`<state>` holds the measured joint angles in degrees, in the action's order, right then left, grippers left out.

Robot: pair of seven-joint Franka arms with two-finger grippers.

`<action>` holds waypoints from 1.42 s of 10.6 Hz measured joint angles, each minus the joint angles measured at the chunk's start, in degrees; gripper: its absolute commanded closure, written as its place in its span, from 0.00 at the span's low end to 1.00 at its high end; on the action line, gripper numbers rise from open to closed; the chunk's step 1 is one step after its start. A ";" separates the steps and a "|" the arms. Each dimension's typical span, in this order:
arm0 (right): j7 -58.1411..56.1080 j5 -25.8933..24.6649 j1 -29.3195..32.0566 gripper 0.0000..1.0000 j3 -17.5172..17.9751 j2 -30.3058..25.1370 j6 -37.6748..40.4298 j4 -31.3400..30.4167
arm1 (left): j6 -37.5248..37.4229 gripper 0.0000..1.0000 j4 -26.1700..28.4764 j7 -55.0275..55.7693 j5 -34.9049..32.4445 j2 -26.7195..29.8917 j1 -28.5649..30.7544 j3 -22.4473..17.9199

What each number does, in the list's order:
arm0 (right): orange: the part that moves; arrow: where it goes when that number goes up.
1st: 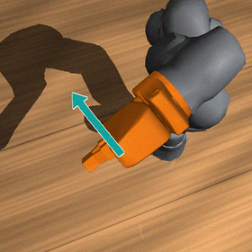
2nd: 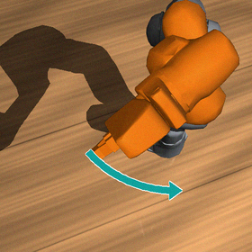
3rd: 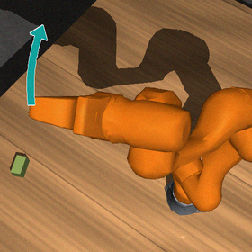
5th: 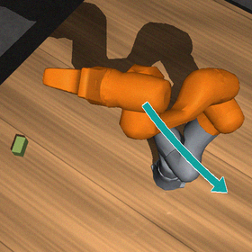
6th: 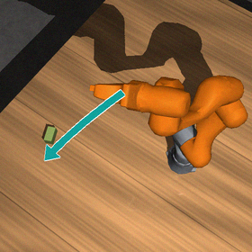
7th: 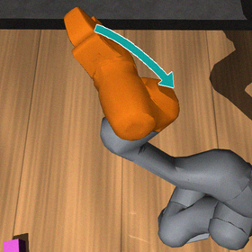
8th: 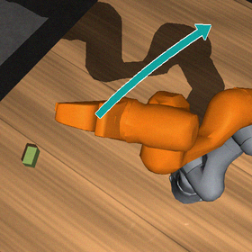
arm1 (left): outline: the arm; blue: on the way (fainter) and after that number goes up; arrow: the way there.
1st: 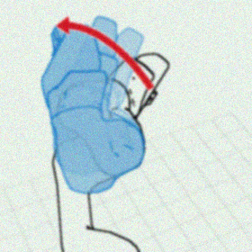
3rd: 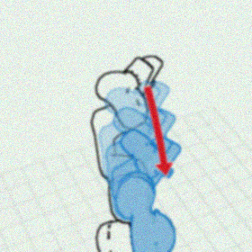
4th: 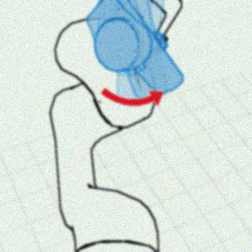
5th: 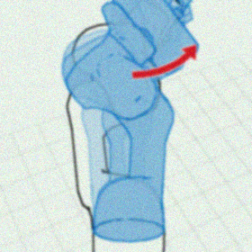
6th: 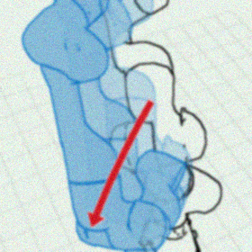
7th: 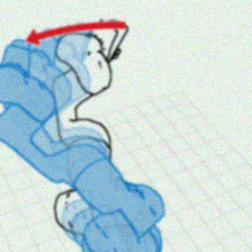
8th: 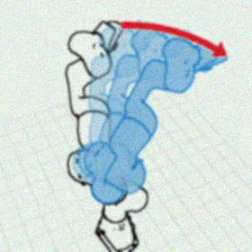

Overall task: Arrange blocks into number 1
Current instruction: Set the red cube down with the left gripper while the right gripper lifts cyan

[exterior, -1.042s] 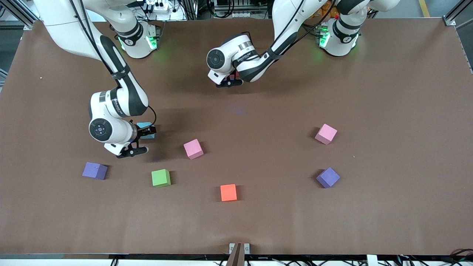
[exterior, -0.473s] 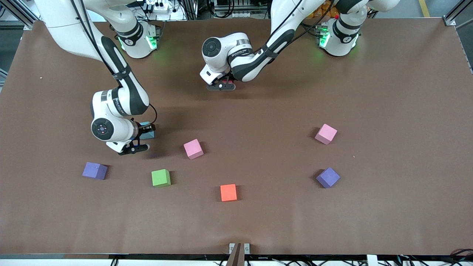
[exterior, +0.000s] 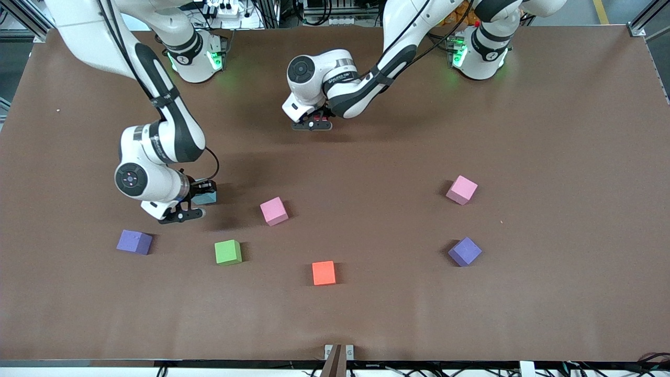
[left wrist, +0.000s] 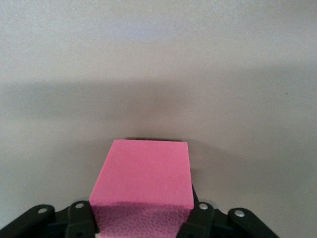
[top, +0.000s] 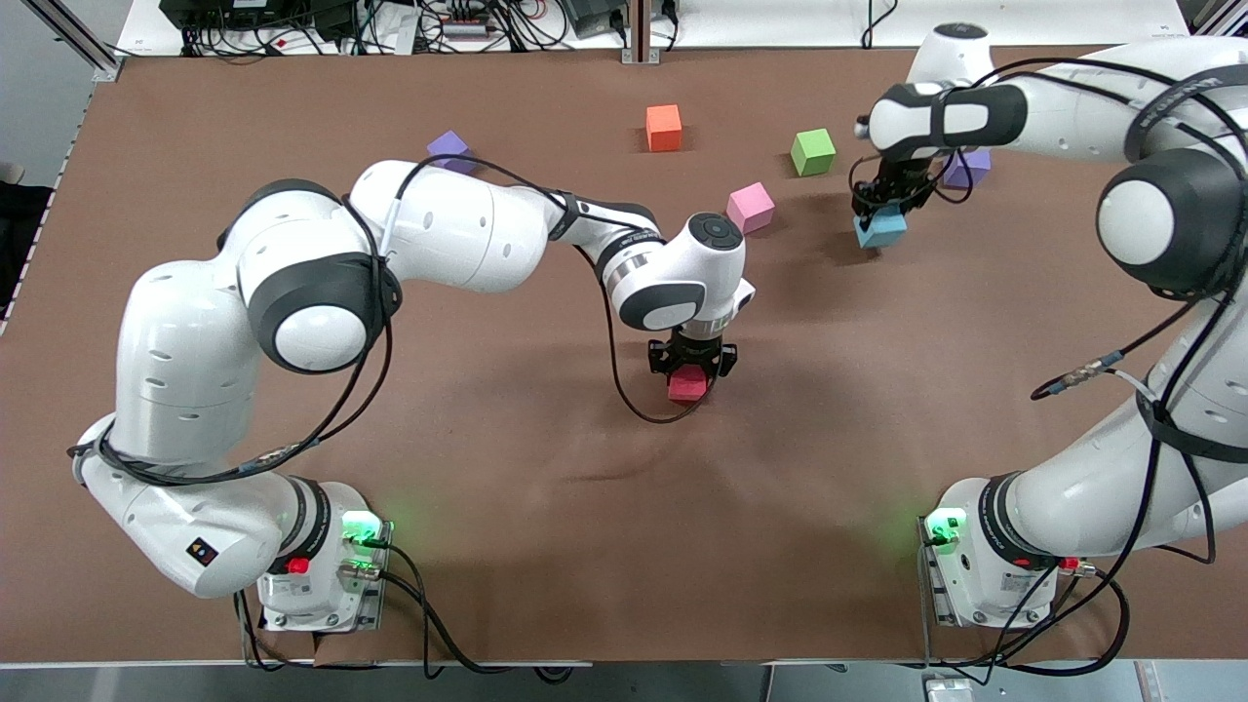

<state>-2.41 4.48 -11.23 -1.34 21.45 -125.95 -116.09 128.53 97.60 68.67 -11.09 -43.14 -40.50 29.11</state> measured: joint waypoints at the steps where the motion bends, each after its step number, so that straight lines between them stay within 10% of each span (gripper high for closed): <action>1: 1.13 0.05 -0.02 0.52 0.01 -2.58 0.09 -0.01 | 0.05 1.00 -0.19 0.00 0.00 -0.21 -0.44 0.01; 4: 7.71 0.13 -1.60 0.52 0.08 -7.52 0.73 -0.20 | 0.06 1.00 -0.36 0.00 0.00 -0.37 -2.16 0.18; 5: 10.23 0.14 -2.44 0.52 0.07 -8.54 0.78 -0.44 | 0.06 0.34 -0.37 0.00 0.00 -0.41 -2.87 0.16; 6: 12.47 0.14 -3.10 0.52 0.06 -9.40 0.83 -0.83 | 0.06 0.00 -0.40 0.01 0.00 -0.43 -3.18 0.14; 15: 17.84 4.99 -7.88 0.52 0.04 -10.08 1.31 -2.20 | -9.28 0.00 -2.92 8.72 -0.04 3.97 -2.78 -3.26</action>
<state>15.44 9.47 -19.11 -1.30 11.36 -124.63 -118.29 119.26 94.68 77.39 -11.12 -39.17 -43.27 25.85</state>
